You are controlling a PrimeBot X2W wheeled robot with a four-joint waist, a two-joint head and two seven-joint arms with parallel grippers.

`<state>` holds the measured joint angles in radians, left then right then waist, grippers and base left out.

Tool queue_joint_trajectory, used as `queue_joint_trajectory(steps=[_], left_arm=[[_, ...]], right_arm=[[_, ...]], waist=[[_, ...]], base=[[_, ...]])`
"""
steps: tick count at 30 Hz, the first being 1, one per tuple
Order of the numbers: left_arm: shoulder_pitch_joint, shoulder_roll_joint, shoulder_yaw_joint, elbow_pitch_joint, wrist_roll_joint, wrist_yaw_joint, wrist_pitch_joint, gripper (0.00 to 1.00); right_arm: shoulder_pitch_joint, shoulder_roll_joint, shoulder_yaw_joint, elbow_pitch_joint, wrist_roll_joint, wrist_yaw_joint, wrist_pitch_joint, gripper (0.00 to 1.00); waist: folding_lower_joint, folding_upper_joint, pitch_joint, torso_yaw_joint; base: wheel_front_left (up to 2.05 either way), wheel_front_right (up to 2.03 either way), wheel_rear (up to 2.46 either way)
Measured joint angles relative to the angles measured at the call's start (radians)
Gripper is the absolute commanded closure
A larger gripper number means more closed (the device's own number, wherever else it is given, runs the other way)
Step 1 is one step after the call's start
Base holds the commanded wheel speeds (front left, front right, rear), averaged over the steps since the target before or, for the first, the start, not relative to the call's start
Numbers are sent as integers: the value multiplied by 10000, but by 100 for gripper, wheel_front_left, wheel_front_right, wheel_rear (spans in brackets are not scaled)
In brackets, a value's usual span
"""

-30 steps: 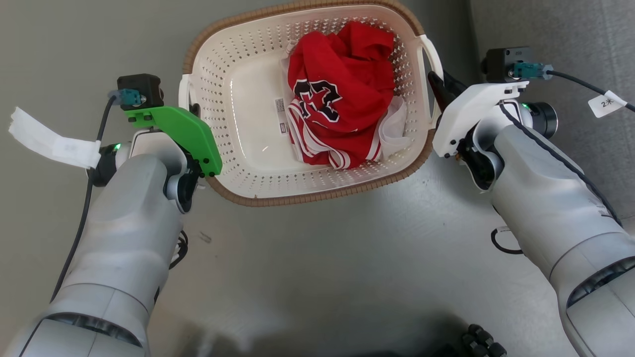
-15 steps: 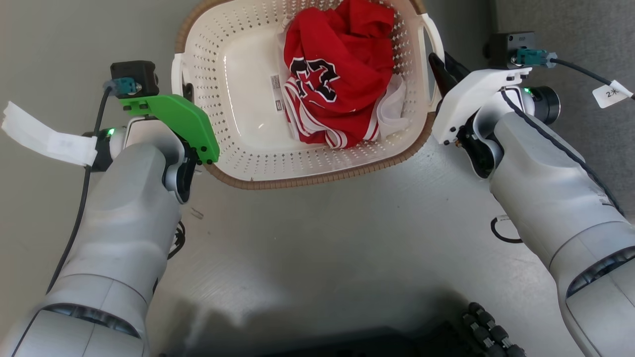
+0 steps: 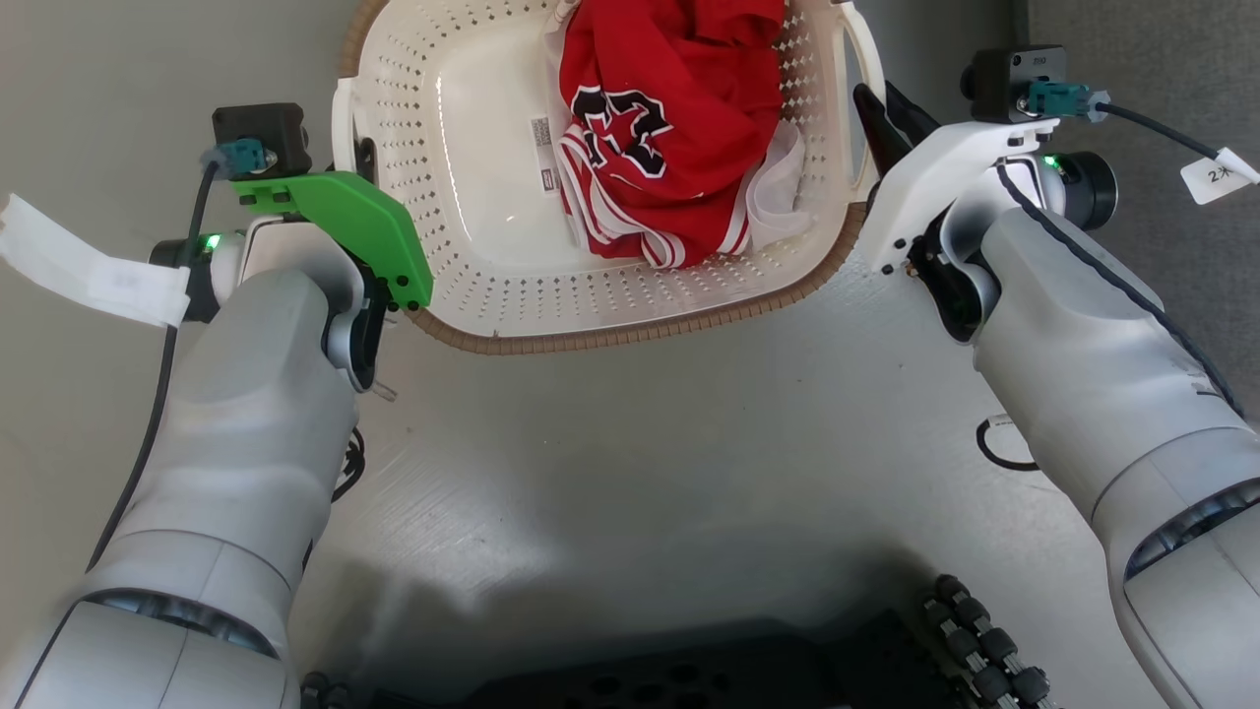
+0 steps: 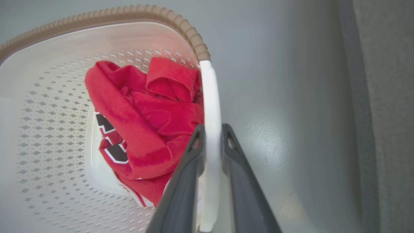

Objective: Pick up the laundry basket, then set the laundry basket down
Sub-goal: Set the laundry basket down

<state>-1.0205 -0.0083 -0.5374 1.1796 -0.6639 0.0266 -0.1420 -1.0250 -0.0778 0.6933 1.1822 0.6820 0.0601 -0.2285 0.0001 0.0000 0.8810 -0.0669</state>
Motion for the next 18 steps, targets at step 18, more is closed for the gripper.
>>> queue_joint_trajectory(steps=[18], left_arm=[[-324, -35, -67, 111, 86, 82, -453, 100]], right_arm=[[-369, -21, -25, 107, -98, -15, -278, 100]], waist=[[-1, 0, 502, 28]], base=[[0, 0, 0]])
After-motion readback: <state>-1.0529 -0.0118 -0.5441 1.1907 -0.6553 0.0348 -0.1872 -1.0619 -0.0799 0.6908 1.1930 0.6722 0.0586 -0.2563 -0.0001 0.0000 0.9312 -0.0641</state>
